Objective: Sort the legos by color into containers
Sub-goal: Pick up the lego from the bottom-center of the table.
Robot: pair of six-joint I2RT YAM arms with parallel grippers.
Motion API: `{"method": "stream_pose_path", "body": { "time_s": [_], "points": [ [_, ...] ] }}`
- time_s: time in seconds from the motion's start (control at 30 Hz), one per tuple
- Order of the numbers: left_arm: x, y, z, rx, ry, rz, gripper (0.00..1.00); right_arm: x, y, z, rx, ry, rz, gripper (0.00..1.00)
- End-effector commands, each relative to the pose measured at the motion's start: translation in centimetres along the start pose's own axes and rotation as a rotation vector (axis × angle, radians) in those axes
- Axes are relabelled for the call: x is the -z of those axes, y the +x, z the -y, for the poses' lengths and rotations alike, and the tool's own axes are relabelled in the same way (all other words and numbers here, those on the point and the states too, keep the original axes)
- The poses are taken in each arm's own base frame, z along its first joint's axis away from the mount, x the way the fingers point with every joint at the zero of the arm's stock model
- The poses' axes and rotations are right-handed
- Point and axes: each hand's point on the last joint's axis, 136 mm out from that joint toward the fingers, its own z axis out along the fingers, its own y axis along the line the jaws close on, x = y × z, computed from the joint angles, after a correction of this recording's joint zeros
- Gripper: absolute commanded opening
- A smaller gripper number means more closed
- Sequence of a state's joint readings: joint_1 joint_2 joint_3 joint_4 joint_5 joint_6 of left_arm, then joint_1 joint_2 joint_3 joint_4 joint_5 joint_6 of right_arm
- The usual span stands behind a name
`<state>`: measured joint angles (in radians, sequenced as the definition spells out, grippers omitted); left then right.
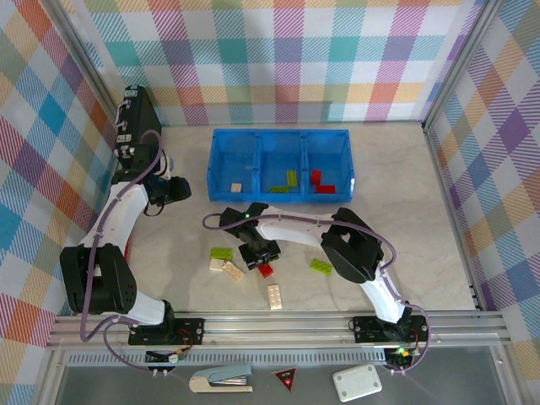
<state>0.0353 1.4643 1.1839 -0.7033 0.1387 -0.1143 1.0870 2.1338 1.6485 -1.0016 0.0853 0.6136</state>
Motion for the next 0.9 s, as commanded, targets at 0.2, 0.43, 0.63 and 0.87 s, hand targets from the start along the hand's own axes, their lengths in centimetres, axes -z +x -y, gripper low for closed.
{"method": "stream_pose_path", "body": {
  "time_s": [0.2,0.43,0.63,0.87],
  "points": [
    [0.6,-0.3,-0.3,-0.004,0.005,0.025,0.48,-0.8,0.7,0.1,0.000,0.016,-0.025,0.37],
    [0.4,-0.2,-0.3,-0.002,0.004,0.018,0.48,0.2,0.0,0.4,0.004,0.027,0.008,0.35],
    [0.5,-0.2,-0.4,-0.005,0.004,0.020,0.48,1.8,-1.1,0.6,-0.005,-0.006,0.042,0.34],
    [0.4,-0.3,-0.3,-0.006,0.009,0.018,0.48,3.5,-2.4,2.1,-0.036,-0.033,0.076,0.34]
  ]
}}
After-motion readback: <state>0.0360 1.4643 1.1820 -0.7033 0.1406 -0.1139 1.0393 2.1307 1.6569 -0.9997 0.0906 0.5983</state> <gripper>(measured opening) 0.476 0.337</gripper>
